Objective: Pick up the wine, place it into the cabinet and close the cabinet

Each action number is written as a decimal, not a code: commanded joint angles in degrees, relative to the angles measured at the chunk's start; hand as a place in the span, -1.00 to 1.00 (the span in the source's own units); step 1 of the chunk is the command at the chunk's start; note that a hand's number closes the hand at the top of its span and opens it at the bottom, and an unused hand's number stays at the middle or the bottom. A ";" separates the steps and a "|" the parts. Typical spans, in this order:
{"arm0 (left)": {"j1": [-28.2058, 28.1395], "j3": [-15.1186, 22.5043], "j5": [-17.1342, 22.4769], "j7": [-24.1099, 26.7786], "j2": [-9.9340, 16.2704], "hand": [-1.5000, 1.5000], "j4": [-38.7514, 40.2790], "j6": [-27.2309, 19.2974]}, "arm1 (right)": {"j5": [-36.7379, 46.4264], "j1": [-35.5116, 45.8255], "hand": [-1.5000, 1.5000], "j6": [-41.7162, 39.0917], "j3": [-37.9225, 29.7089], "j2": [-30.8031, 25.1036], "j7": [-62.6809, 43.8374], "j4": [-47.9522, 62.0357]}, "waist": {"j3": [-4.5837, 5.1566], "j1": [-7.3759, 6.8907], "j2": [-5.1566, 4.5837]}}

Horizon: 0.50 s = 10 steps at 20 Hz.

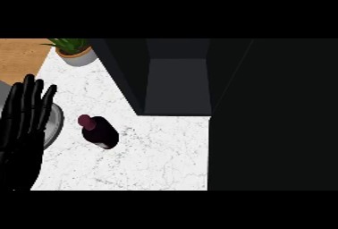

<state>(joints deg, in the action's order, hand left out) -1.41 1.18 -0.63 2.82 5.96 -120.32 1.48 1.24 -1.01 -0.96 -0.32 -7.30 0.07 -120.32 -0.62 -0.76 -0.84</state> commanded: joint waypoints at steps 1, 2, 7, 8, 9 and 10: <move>2.47 0.23 -5.39 0.31 -1.68 -1.00 4.50 -3.69 | -0.81 -3.61 -1.00 -1.03 1.64 1.54 0.97 -2.18 | 0.61 1.04 0.85; 5.66 0.12 -8.24 -3.46 -2.08 -1.00 5.67 -6.59 | 2.69 -1.31 -1.00 1.64 4.08 3.59 1.23 -0.21 | 0.60 1.03 0.80; 13.72 -1.16 -10.77 -12.02 -5.84 -1.00 16.13 -19.26 | -5.70 -5.56 -1.00 -8.85 12.67 1.63 -1.55 -3.88 | 0.60 2.80 0.21; 16.65 -0.33 -11.70 -15.01 -5.87 -1.00 17.01 -23.18 | -6.97 -7.57 -1.00 -9.66 12.82 1.20 -2.16 -4.80 | 0.52 3.55 0.48; 19.12 2.47 -12.63 -16.15 -5.88 -1.00 18.52 -25.92 | -8.15 -7.36 -1.00 -9.67 14.04 1.43 -5.03 -7.31 | 0.57 3.69 0.65; 21.33 5.31 -15.13 -18.90 -5.90 -1.00 19.83 -29.77 | -9.05 -7.70 -1.00 -10.19 13.34 0.17 -6.27 -10.55 | 0.54 3.98 0.84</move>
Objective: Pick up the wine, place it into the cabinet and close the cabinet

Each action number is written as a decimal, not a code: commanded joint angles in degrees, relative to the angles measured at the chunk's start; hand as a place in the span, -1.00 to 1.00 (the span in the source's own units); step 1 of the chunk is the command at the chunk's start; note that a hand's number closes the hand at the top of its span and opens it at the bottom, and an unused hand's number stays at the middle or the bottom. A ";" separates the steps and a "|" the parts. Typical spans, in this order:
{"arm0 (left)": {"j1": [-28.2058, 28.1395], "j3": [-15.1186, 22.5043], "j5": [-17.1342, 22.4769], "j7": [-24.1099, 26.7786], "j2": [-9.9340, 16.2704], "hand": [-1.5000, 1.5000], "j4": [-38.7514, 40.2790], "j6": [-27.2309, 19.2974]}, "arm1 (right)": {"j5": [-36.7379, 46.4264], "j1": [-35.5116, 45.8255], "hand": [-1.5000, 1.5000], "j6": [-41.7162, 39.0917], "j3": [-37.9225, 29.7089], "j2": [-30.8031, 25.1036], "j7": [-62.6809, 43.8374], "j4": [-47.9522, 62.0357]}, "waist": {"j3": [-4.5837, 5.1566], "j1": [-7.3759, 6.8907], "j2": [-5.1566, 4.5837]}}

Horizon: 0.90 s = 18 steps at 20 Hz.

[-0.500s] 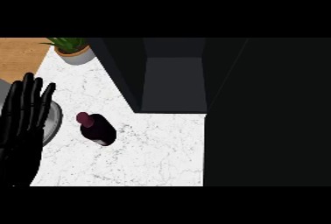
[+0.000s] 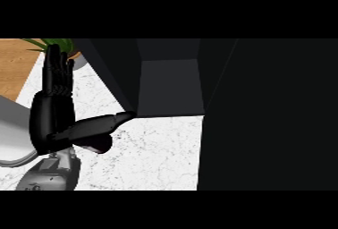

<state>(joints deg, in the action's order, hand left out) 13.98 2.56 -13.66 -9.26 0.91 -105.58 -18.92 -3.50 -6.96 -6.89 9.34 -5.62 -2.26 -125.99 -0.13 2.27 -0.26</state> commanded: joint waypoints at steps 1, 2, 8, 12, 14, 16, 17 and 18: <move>7.70 5.93 -1.97 -8.52 -0.87 -1.00 5.06 -11.92 | -4.83 -3.98 -1.00 -4.78 4.90 -1.55 -4.15 -5.32 | 0.05 0.44 0.35; 7.82 7.91 -2.73 -8.24 -0.88 -1.00 6.68 -15.01 | -7.66 -3.32 -1.00 -4.67 1.53 -3.02 -7.25 -8.52 | 0.10 -0.23 0.32; 16.66 19.06 -10.07 -19.98 -0.89 -1.00 10.59 -28.03 | -10.89 -7.79 -1.00 -3.77 1.13 -4.63 -13.99 -18.29 | 0.08 -1.01 0.39; 19.94 20.33 -11.42 -24.24 -0.85 -1.00 12.36 -30.16 | -7.80 -9.32 -1.00 -2.01 4.72 -3.21 -15.47 -21.56 | 0.13 -0.71 0.41; 23.71 21.02 -14.11 -29.76 -0.85 -1.00 12.46 -31.15 | -7.80 -9.26 -1.00 -1.38 5.32 -3.06 -15.88 -22.48 | 0.08 -0.15 0.62; 24.03 22.35 -16.30 -31.59 -0.82 -1.00 11.99 -31.78 | -9.37 -7.40 -1.00 -1.62 4.56 -3.86 -17.24 -21.79 | 0.08 -0.67 0.60; 25.65 21.04 -15.91 -32.71 -0.81 -1.00 12.25 -30.47 | -7.43 -8.93 -1.00 -2.16 5.48 -3.88 -15.54 -21.20 | 0.07 -0.43 0.65; 25.99 20.12 -15.71 -32.76 -0.80 -1.00 12.47 -30.29 | -5.17 -7.63 -1.00 0.17 7.85 -2.52 -17.78 -22.67 | 0.14 -0.59 0.62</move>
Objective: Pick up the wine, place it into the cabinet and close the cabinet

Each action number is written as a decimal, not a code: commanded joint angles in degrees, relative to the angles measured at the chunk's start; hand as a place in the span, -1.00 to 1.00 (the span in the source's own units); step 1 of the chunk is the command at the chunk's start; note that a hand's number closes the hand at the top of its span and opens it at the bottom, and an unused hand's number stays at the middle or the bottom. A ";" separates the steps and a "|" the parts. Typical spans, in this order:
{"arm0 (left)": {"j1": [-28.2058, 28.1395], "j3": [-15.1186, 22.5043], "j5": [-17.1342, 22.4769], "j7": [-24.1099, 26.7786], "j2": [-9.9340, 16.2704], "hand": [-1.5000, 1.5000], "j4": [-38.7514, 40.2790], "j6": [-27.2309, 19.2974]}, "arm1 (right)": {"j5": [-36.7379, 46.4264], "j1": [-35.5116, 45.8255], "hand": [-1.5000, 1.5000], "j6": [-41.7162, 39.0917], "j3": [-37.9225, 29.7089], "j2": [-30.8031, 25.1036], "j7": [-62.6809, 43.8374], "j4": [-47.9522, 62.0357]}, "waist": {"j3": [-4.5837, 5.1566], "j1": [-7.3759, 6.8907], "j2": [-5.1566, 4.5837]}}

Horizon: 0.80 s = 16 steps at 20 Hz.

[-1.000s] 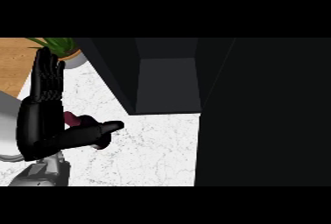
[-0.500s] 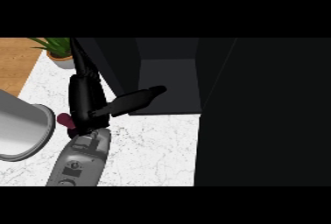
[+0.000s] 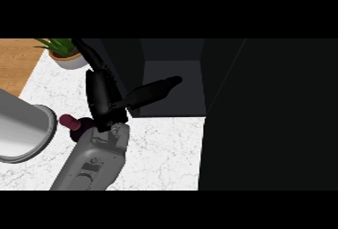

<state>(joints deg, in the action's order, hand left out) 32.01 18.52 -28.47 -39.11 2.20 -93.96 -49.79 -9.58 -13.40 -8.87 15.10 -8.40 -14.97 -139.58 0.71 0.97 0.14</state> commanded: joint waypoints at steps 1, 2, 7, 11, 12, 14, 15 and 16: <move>6.10 9.00 -1.85 -4.57 -2.09 -1.00 0.41 -3.78 | -2.88 -1.23 -1.00 0.58 -0.10 -1.31 -5.28 -8.93 | -0.75 1.24 0.29; 8.86 6.75 -2.87 -5.52 -2.08 -1.00 2.18 -2.89 | -1.67 -0.32 -1.00 1.37 0.81 -0.93 -6.25 -9.13 | -0.74 1.11 0.20; 9.82 7.25 -5.77 -10.97 -2.07 -1.00 0.06 -3.05 | -3.02 0.40 -1.00 2.67 -1.68 -1.64 -8.45 -10.71 | -0.76 1.05 0.37; 13.13 6.08 -9.75 -14.71 -2.08 -1.00 1.00 -3.14 | -0.34 1.67 -1.00 4.18 1.71 -0.78 -10.47 -11.70 | -0.70 0.65 0.32; 10.23 9.65 -13.37 -16.17 -2.10 -1.00 -0.04 -5.33 | -0.12 -0.46 -1.00 3.78 2.64 -0.71 -9.28 -12.10 | -0.76 0.64 0.61; 10.84 9.61 -15.68 -19.08 -2.12 -1.00 -0.97 -4.36 | -0.75 0.32 -1.00 4.74 1.17 -1.18 -11.31 -13.07 | -0.74 0.01 0.46; 11.97 10.19 -17.63 -20.56 -2.14 -1.00 -0.08 -5.02 | 1.14 -1.55 -1.00 4.37 3.88 -0.71 -9.64 -13.43 | -0.77 0.40 0.57; 12.12 7.49 -17.35 -22.38 -2.15 -1.00 -2.69 -0.80 | -0.20 3.04 -1.00 6.72 0.71 -0.39 -13.39 -13.15 | -0.71 -0.66 0.31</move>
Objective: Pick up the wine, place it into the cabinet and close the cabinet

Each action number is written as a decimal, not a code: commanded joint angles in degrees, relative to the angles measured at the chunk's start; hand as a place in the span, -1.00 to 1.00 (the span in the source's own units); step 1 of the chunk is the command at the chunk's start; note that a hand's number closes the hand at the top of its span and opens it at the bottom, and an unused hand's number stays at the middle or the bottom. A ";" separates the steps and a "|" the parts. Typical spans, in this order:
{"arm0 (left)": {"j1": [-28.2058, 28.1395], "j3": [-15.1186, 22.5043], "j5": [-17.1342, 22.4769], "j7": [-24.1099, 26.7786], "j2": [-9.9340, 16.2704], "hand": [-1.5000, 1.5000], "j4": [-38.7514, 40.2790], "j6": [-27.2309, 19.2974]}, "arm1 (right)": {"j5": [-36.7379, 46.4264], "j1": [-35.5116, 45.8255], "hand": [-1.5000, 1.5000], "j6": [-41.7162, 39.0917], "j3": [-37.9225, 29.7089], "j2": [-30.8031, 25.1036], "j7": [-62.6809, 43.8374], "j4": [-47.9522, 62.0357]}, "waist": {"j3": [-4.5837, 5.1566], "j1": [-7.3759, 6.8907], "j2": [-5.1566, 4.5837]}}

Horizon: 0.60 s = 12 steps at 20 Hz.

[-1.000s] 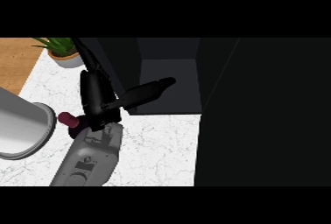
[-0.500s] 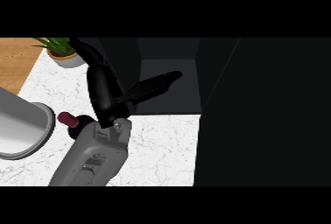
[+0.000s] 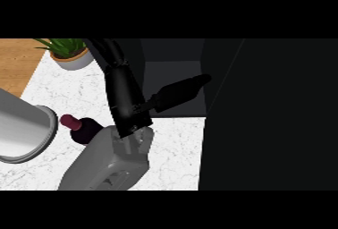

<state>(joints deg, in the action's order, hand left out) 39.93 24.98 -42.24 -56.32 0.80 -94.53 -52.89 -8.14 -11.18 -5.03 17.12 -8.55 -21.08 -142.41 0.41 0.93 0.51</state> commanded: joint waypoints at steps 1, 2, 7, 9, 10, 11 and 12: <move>5.27 2.07 -5.97 -7.50 -0.76 -1.00 -1.34 0.16 | -2.29 -0.31 -1.00 1.68 -1.61 -1.61 -7.54 -11.71 | -0.44 -0.27 0.02; 2.28 3.71 -7.16 -7.11 -0.77 -1.00 -2.73 -0.27 | -0.93 -3.15 -1.00 1.42 0.03 -0.81 -4.90 -11.69 | -0.44 -0.22 -0.01; 4.02 2.94 -11.72 -12.03 -0.79 -1.00 -2.67 0.73 | -0.96 -1.82 -1.00 2.85 0.54 -0.79 -8.46 -14.29 | -0.40 -0.12 -0.05; 4.55 -0.03 -11.70 -13.49 -0.79 -1.00 -5.49 4.89 | -1.95 -0.80 -1.00 2.39 -0.50 -1.10 -7.74 -12.71 | -0.43 -0.48 -0.05; 0.80 0.92 -12.00 -10.56 -0.79 -1.00 -6.69 4.39 | -4.14 1.94 -1.00 2.68 -3.26 -2.06 -10.73 -13.13 | -0.40 -0.81 -0.20; -3.96 2.90 -13.42 -8.56 -0.80 -1.00 -8.64 4.36 | -2.80 -3.58 -1.00 1.06 -1.81 -2.11 -6.78 -12.98 | -0.43 -0.56 -0.12; -3.16 1.42 -14.45 -10.88 -0.80 -1.00 -11.32 7.90 | -4.29 0.20 -1.00 2.61 -4.14 -2.07 -9.75 -13.64 | -0.41 -1.09 -0.01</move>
<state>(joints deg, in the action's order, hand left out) 39.87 26.83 -53.83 -63.41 0.05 -100.96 -49.29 -6.92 -9.62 -3.48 15.84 -9.35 -24.49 -143.89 0.02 0.33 0.44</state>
